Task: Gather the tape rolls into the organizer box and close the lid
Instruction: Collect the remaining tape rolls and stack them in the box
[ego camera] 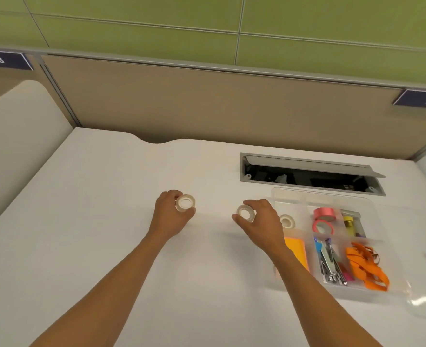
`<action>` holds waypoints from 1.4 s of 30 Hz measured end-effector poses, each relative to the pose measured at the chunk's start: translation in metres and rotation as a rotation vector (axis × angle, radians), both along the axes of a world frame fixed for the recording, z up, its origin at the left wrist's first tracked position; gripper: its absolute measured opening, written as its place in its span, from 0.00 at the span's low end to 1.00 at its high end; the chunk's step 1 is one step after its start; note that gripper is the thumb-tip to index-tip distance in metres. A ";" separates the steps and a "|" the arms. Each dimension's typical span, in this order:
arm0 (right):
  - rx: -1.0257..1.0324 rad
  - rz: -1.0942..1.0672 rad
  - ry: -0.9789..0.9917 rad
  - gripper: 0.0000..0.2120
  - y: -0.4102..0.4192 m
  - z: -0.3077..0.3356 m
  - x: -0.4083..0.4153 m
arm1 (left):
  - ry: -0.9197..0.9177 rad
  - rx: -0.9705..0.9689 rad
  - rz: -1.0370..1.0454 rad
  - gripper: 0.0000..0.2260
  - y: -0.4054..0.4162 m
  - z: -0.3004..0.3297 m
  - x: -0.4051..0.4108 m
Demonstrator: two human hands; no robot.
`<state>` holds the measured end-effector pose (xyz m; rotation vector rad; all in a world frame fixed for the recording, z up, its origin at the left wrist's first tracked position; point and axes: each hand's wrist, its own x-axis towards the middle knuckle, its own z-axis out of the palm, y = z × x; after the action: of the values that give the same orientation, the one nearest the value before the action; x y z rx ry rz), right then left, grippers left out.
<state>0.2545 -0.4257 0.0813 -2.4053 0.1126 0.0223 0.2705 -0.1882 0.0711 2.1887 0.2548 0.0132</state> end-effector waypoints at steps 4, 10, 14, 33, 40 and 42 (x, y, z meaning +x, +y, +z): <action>0.015 -0.056 -0.043 0.22 -0.037 0.007 -0.024 | -0.013 0.002 -0.080 0.20 -0.044 0.011 -0.021; 0.050 -0.125 -0.086 0.21 -0.094 0.010 -0.050 | -0.020 0.033 -0.190 0.22 -0.108 0.026 -0.032; 0.037 -0.150 -0.089 0.23 -0.130 0.007 -0.060 | -0.025 0.052 -0.232 0.24 -0.148 0.031 -0.030; 0.132 -0.048 -0.172 0.11 -0.196 -0.011 -0.056 | 0.037 0.399 -0.264 0.24 -0.284 0.008 0.037; 0.168 -0.029 -0.174 0.09 -0.202 -0.017 -0.054 | 0.079 0.573 -0.270 0.18 -0.299 -0.003 0.046; 0.176 -0.025 -0.184 0.09 -0.204 -0.023 -0.052 | 0.093 0.575 -0.265 0.15 -0.304 -0.006 0.047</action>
<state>0.2022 -0.6298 0.0582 -2.2181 0.0524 -0.1924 0.3171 -0.4924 0.0646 2.7841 0.0044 -0.1848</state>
